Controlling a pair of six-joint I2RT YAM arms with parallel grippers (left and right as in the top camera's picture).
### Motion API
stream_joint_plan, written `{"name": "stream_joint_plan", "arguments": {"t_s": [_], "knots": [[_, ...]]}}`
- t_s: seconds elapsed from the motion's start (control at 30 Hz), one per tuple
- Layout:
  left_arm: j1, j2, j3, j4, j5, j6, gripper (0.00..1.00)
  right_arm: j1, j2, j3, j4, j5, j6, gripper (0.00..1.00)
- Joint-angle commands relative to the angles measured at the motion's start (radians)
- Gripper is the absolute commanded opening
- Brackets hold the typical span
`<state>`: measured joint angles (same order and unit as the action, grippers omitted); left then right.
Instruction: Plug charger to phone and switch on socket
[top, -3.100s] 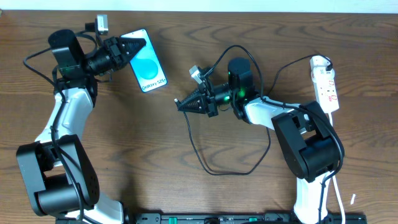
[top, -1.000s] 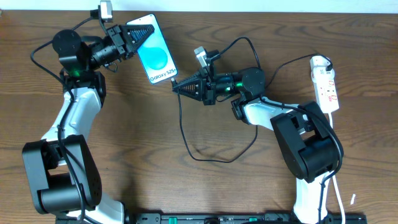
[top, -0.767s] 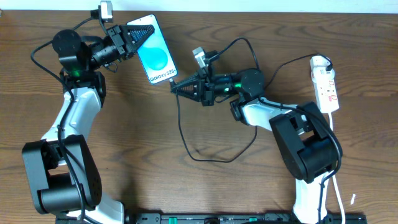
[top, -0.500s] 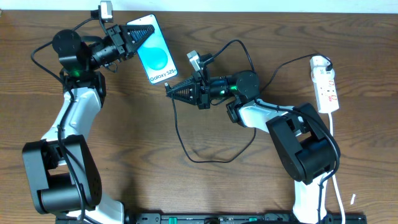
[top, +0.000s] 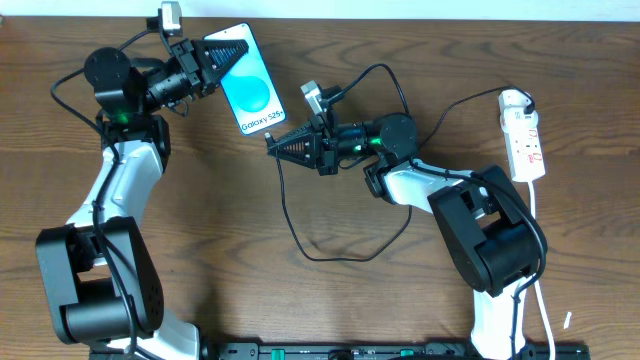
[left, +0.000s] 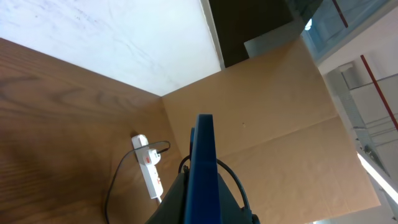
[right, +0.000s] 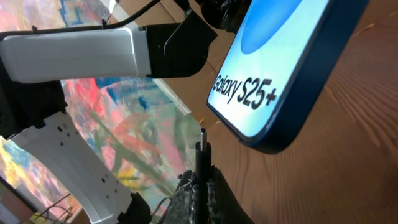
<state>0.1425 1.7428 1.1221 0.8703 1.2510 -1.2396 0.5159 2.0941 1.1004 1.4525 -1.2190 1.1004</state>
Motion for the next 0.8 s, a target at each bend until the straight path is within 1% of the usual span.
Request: {"name": "stream_joint_plan", "arguments": {"t_s": [0.0,0.77], "knots": [[0.002,-0.024,0.006,0.011,0.017,-0.019,0.07,0.002,0.008,0.01,0.005,0.026,0.006,0.01],[-0.03,-0.024,0.006,0.012,0.021,-0.018,0.07,0.001,0.008,0.01,-0.002,0.038,0.014,0.01]]}}
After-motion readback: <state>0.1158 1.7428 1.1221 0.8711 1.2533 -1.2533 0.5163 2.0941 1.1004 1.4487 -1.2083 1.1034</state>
